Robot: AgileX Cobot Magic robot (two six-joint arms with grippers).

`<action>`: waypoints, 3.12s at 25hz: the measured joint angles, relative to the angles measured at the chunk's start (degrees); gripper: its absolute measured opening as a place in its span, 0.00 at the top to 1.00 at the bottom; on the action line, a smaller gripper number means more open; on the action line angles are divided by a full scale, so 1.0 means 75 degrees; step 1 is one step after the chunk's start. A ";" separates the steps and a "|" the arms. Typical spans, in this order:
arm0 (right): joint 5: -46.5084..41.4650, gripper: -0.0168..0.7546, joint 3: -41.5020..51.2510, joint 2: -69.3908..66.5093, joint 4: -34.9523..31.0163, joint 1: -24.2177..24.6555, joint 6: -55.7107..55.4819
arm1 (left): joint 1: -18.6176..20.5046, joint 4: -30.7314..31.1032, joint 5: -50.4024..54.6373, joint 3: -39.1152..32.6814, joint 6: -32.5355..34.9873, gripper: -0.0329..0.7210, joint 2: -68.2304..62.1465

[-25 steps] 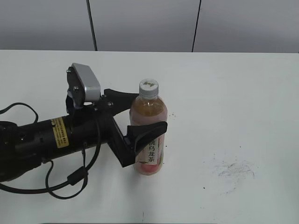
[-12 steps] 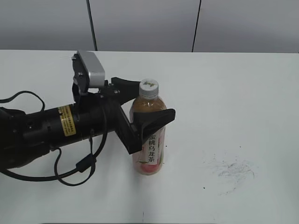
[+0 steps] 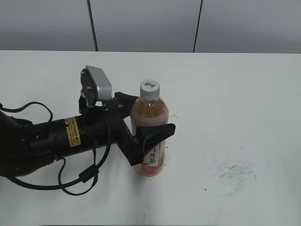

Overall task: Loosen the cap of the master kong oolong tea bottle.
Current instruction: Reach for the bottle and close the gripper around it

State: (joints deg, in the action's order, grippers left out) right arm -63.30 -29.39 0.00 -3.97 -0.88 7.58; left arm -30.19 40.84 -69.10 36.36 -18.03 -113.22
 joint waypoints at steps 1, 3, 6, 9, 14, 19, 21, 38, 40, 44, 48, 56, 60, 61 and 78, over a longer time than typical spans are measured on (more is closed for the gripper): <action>0.0000 0.33 0.0000 0.0000 0.0000 0.0000 0.0000 | 0.0000 -0.0007 0.0000 0.0000 0.0000 0.21 -0.0009; 0.0000 0.33 0.0000 0.0000 0.0000 0.0000 0.0000 | 0.0000 -0.0007 -0.0007 0.0000 0.0000 0.23 -0.0009; 0.0000 0.33 0.0000 0.0000 0.0000 0.0000 0.0000 | 0.0000 0.0025 -0.0029 0.0000 0.0000 0.30 -0.0009; 0.0000 0.33 0.0000 0.0000 0.0000 0.0000 0.0000 | -0.0015 0.0034 -0.0038 0.0000 -0.0008 0.36 -0.0009; 0.0000 0.33 0.0000 0.0000 0.0000 0.0000 0.0000 | -0.0015 0.0041 -0.0030 0.0000 -0.0022 0.36 -0.0009; 0.0015 0.33 0.0000 0.0000 -0.0226 0.0000 0.0000 | -0.0015 0.0041 -0.0030 0.0000 -0.0022 0.36 -0.0009; 0.0123 0.33 0.0000 -0.0014 -0.0572 0.0000 0.0000 | -0.0015 0.0041 -0.0030 0.0000 -0.0022 0.36 -0.0009; -0.0027 0.46 -0.1959 -0.5135 -0.3289 -0.0301 0.3248 | -0.0015 0.0084 -0.0037 0.0000 0.0054 0.36 -0.0009; -0.0216 0.46 -0.2429 -0.5819 -0.3332 -0.0516 0.3276 | -0.0023 0.0114 -0.0037 0.0000 0.0233 0.36 -0.0009; -0.0693 0.46 -0.3345 -0.7377 -0.3291 -0.1211 0.3293 | -0.0023 0.0121 -0.0037 0.0000 0.0350 0.36 -0.0009; -0.0830 0.46 -0.4527 -0.8674 -0.3215 -0.2056 0.3168 | -0.0023 0.0105 -0.0037 0.0000 0.0384 0.36 -0.0009; -0.0857 0.47 -0.7450 -1.1150 -0.1521 -0.3786 0.1289 | -0.0023 0.0078 -0.0037 0.0000 0.0400 0.36 -0.0009; -0.0857 0.47 -0.8543 -1.1948 -0.1015 -0.4606 0.0286 | -0.0023 0.0066 -0.0037 0.0000 0.0400 0.36 -0.0009; -0.0857 0.47 -0.8719 -1.2100 -0.0952 -0.4756 -0.0014 | -0.0023 0.0066 -0.0037 0.0000 0.0405 0.36 -0.0009; -0.0876 0.41 -0.8923 -1.3469 -0.0205 -0.6111 -0.2812 | -0.0023 0.0037 -0.0037 0.0000 0.0405 0.36 -0.0009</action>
State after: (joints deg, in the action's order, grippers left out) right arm -69.88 -96.31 -101.02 -5.51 -46.71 -13.51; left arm -30.36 41.12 -69.37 36.36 -14.99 -113.28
